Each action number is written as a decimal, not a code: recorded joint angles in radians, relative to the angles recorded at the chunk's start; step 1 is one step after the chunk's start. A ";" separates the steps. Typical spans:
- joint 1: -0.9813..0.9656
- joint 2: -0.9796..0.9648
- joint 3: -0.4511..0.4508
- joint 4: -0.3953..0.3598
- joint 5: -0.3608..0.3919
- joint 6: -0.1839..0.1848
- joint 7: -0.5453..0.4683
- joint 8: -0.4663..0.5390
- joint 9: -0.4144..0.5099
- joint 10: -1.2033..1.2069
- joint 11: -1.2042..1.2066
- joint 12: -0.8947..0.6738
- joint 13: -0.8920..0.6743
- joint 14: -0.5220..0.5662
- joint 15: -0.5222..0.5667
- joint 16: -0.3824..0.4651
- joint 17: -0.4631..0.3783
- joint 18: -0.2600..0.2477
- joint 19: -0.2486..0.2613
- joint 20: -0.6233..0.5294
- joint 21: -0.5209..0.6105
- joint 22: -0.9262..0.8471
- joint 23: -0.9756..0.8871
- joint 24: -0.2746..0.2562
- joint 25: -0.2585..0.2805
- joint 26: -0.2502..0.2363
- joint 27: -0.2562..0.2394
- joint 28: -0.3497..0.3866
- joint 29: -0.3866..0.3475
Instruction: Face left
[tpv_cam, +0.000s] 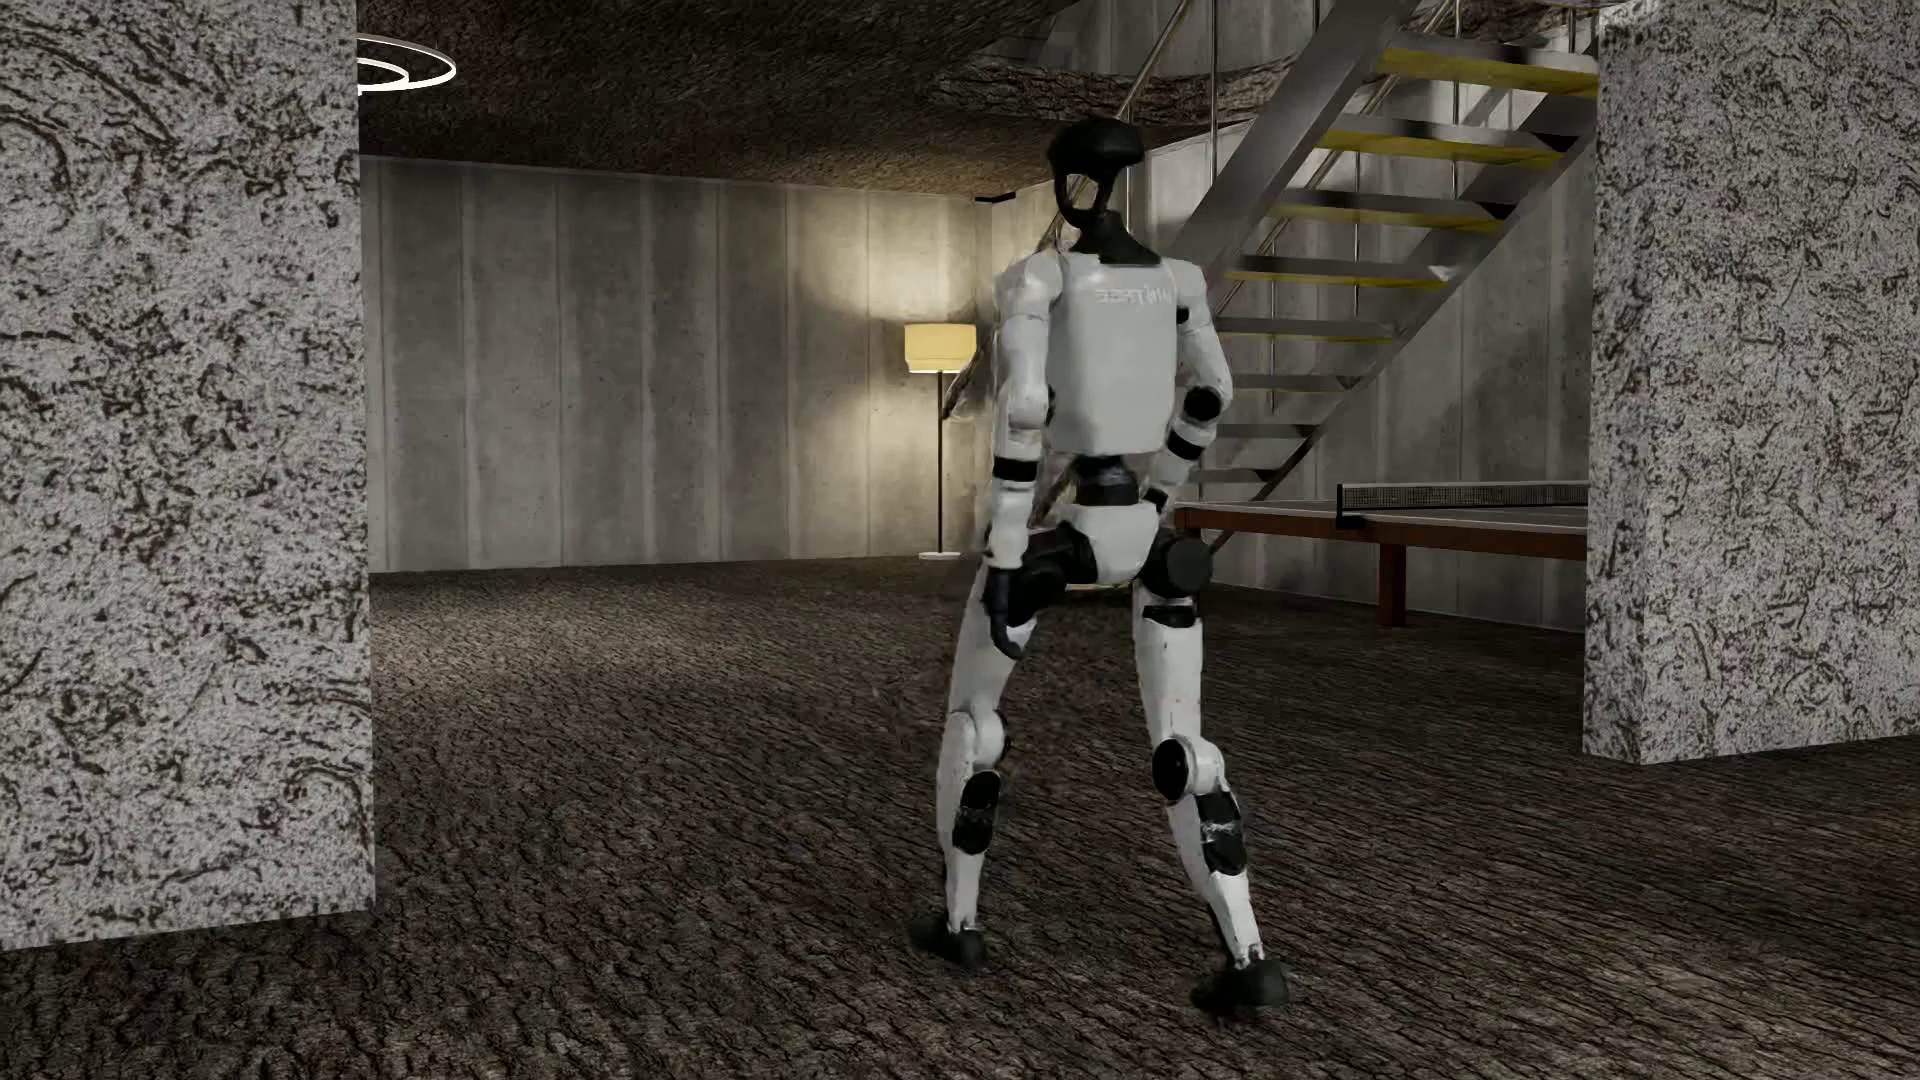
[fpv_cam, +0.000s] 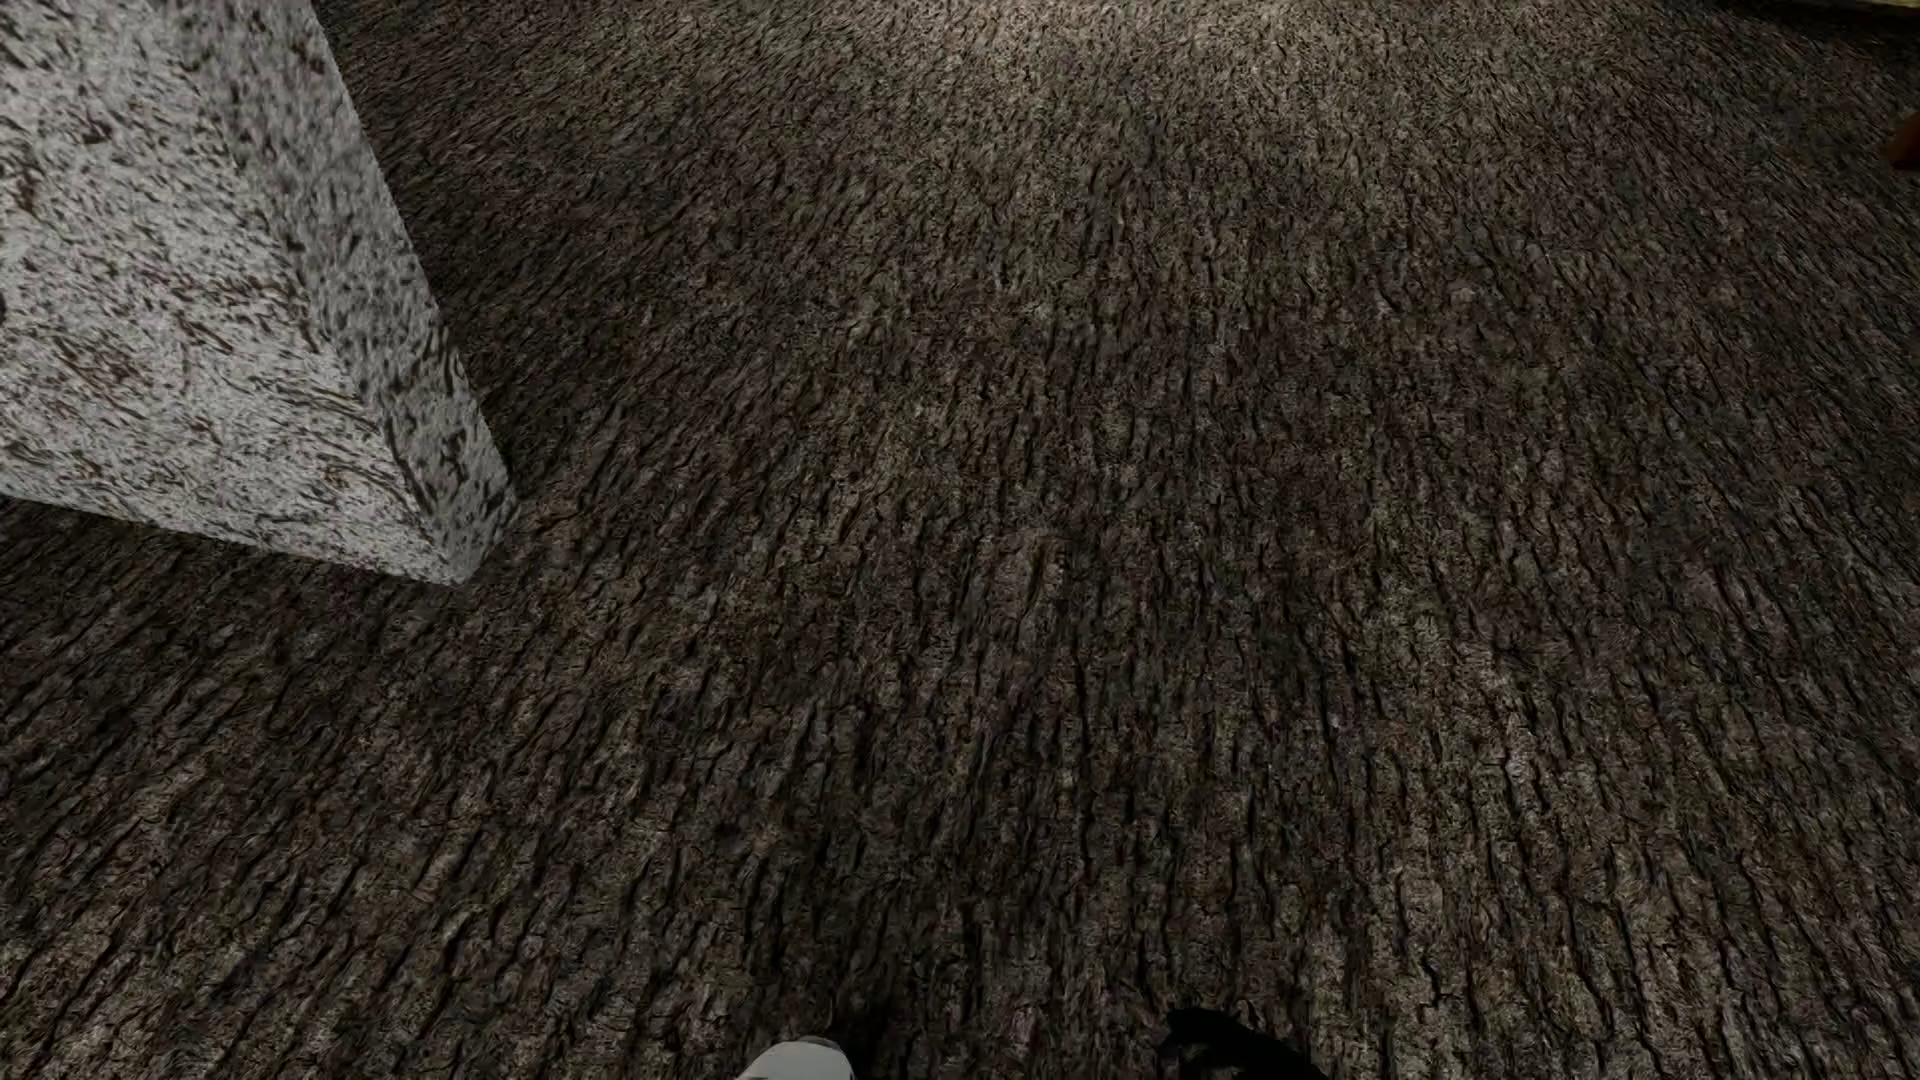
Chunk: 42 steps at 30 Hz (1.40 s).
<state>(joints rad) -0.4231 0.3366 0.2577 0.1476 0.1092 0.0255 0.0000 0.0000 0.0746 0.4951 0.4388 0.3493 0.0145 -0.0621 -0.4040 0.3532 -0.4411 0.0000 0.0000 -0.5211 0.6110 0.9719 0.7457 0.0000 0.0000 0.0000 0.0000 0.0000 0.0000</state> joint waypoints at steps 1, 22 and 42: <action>-0.019 0.048 0.029 -0.029 -0.030 -0.016 0.000 0.000 0.014 0.093 0.036 -0.008 0.021 0.008 0.054 0.003 -0.002 0.000 0.000 -0.019 -0.058 0.013 -0.030 0.000 0.000 0.000 0.000 0.000 0.000; 0.259 -0.487 -0.195 -0.016 0.125 0.038 0.000 0.000 0.066 0.675 0.150 -0.036 0.290 -0.139 0.470 -0.005 0.042 0.000 0.000 0.132 0.076 -0.060 0.162 0.000 0.000 0.000 0.000 0.000 0.000; 0.709 -0.897 -0.333 0.075 -0.156 -0.040 0.000 0.000 0.022 0.069 0.117 -0.081 0.371 -0.277 0.298 0.062 0.051 0.000 0.000 0.157 0.148 -0.238 0.193 0.000 0.000 0.000 0.000 0.000 0.000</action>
<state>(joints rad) 0.2854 -0.5600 -0.0751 0.2225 -0.0468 -0.0144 0.0000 0.0000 0.0966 0.5644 0.5560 0.2681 0.3855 -0.3391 -0.1055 0.4150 -0.3902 0.0000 0.0000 -0.3637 0.7590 0.7337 0.9392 0.0000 0.0000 0.0000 0.0000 0.0000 0.0000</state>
